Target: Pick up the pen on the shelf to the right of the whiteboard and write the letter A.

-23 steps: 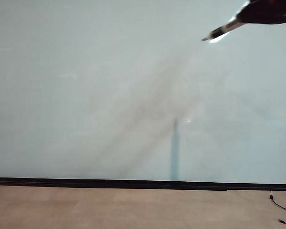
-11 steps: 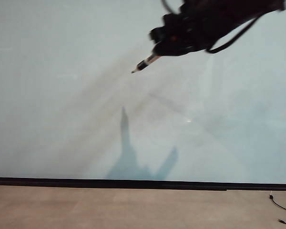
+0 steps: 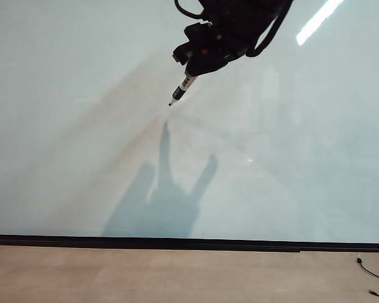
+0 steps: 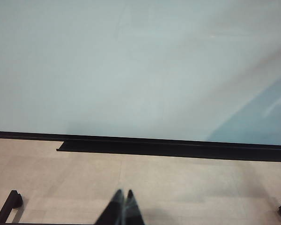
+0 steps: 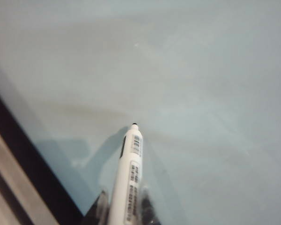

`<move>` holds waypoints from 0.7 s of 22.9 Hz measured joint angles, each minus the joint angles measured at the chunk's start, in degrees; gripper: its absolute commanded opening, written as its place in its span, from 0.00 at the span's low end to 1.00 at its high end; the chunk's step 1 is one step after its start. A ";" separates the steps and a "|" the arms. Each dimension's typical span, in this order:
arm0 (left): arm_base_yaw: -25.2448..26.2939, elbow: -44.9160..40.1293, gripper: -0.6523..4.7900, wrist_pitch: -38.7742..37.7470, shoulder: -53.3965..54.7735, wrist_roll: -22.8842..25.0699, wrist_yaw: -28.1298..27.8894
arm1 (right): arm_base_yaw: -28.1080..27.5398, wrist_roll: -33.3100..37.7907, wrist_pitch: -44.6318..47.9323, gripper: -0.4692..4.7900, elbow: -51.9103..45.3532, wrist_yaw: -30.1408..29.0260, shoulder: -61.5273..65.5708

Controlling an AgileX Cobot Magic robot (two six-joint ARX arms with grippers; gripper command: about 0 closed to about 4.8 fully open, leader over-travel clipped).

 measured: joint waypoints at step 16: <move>0.00 0.00 0.11 0.00 0.00 0.00 0.00 | -2.67 -2.10 -4.85 0.08 1.55 -1.55 1.64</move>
